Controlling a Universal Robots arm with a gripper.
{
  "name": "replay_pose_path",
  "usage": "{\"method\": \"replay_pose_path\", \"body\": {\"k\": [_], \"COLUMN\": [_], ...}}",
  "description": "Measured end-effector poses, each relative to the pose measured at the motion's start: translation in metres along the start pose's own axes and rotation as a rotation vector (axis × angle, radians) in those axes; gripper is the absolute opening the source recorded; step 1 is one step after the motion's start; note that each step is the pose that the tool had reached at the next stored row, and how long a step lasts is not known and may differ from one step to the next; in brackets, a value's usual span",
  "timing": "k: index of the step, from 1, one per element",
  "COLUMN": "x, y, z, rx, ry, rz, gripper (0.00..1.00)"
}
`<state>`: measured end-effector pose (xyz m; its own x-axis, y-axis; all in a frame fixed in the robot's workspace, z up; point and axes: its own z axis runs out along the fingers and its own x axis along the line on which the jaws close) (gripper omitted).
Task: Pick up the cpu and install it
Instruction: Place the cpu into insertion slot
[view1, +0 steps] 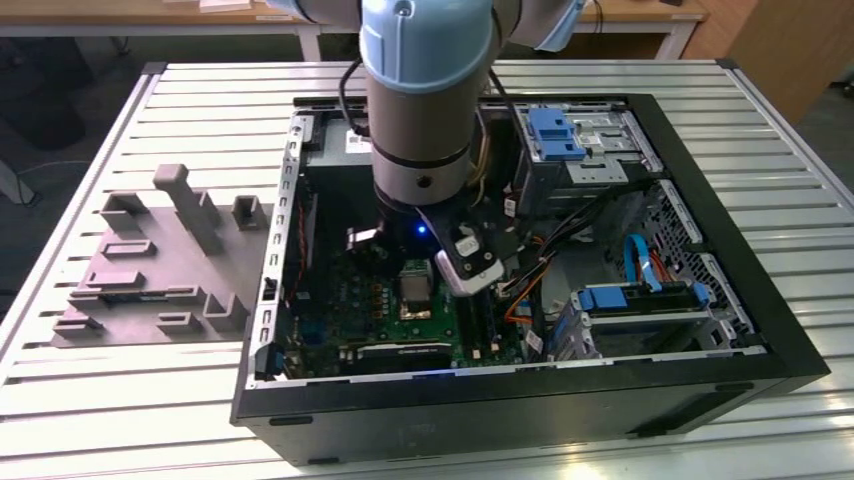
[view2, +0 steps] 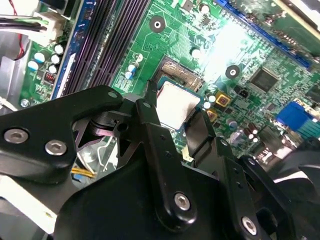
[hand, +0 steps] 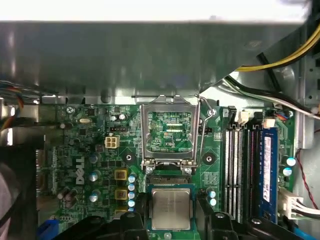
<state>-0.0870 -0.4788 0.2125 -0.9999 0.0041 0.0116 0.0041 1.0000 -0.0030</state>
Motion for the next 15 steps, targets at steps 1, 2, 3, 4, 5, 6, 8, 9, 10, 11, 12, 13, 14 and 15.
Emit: {"method": "replay_pose_path", "body": {"k": [1, 2, 3, 4, 5, 6, 8, 9, 10, 11, 12, 13, 14, 15], "x": [0.0, 0.0, -0.0001, -0.0001, -0.0001, -0.0001, -0.0001, 0.0, 0.0001, 0.0002, 0.0002, 0.0002, 0.0002, 0.0002], "y": [-0.0001, -0.0002, -0.0002, -0.0002, -0.0003, -0.0002, -0.0002, -0.0002, -0.0006, -0.0011, -0.0014, -0.0015, -0.0016, -0.0016], "z": [0.0017, 0.0028, 0.0037, 0.0037, 0.0037, 0.0037, 0.0044, 0.0055, 0.0068, 0.0084, 0.01, 0.0114, 0.0127, 0.0135], "rx": [0.0002, 0.0013, 0.0022, 0.0029, 0.0029, 0.0029, 0.0025, 0.0025, 0.0027, 0.0027, 0.0026, 0.0025, 0.0026, 0.0026], "ry": [0.0, 0.0001, 0.0, 0.0002, 0.0001, 0.0001, 0.0, 0.0006, 0.001, 0.0012, 0.0013, 0.0013, 0.0015, 0.0015], "rz": [0.0, 0.0, 0.0, 0.0, 0.0, 0.0, 0.0, -0.001, -0.003, -0.007, -0.009, -0.01, -0.01, -0.01], "gripper": [0.47, 0.47, 0.47, 0.47, 0.47, 0.47, 0.47, 0.47, 0.47, 0.47, 0.47, 0.47, 0.47, 0.47]}}
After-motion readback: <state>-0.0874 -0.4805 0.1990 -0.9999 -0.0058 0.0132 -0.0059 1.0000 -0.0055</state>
